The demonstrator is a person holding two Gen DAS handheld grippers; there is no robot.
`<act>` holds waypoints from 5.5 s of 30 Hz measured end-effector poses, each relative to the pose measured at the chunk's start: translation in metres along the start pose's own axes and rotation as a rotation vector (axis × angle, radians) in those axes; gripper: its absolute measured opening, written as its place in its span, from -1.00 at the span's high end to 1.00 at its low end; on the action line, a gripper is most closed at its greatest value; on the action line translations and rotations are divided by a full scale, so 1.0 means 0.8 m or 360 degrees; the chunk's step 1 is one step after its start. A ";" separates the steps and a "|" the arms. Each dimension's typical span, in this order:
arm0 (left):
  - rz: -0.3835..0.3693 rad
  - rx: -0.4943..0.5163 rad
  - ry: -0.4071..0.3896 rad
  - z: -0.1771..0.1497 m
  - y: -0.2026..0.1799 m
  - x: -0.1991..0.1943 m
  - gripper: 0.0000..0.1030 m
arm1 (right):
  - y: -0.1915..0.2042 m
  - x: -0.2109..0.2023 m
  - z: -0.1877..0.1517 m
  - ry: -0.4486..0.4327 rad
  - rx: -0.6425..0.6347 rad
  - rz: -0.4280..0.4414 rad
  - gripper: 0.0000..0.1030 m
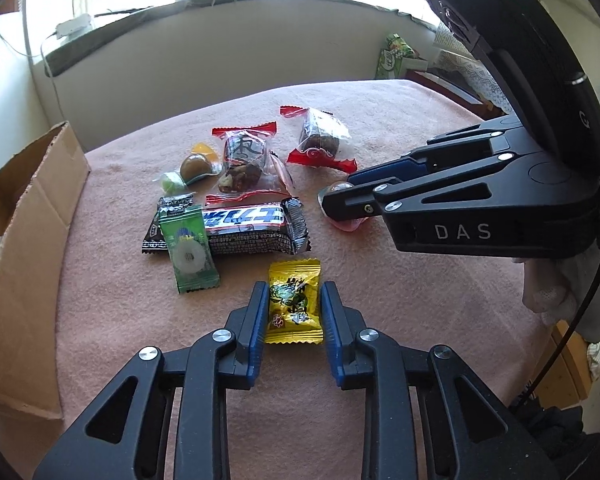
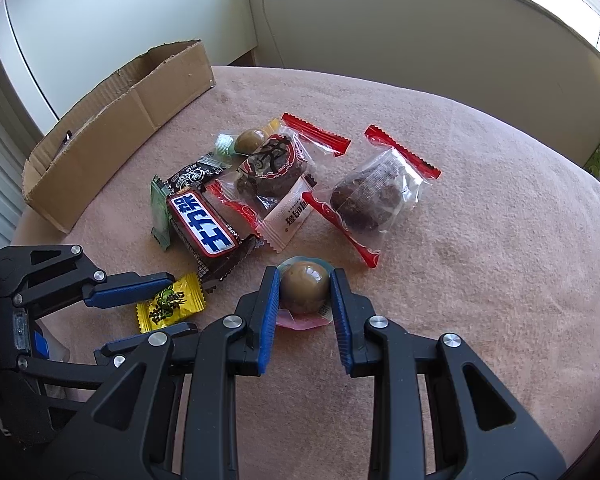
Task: Organize snacks
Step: 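Grasp the yellow candy with the left tool while the right tool grasps the round sweet, then carry the yellow candy in the left tool over the box while the right tool carries the sweet, then open the left tool over the box while the right tool releases the round sweet inside, then move both tools back from the box to the snack pile, then move the left tool to the green mint packet while the right tool approaches the red-topped bag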
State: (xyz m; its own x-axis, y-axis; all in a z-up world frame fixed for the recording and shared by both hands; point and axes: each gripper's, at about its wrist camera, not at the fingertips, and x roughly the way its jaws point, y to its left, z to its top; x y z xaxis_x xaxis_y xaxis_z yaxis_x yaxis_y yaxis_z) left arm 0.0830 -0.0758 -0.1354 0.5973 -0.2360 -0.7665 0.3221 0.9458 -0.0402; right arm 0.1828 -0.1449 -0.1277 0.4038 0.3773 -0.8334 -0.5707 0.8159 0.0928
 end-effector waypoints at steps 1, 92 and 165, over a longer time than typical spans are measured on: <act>-0.0007 -0.0015 -0.0002 0.000 0.001 0.000 0.55 | 0.000 -0.001 0.000 -0.0003 0.0000 0.0000 0.48; 0.0422 -0.0663 -0.0383 -0.042 0.240 -0.164 -0.04 | 0.238 0.029 0.195 -0.0229 -0.0404 0.0241 -0.25; 0.0029 -0.0372 0.0001 0.026 0.083 0.009 0.35 | -0.072 0.013 0.052 0.0020 0.0397 0.0116 -0.26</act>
State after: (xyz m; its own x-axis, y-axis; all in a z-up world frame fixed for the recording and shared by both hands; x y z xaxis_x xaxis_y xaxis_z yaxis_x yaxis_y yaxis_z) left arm 0.1241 -0.0198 -0.1306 0.6009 -0.2182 -0.7690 0.1323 0.9759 -0.1735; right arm 0.2496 -0.1697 -0.1192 0.3584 0.4347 -0.8262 -0.4033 0.8702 0.2829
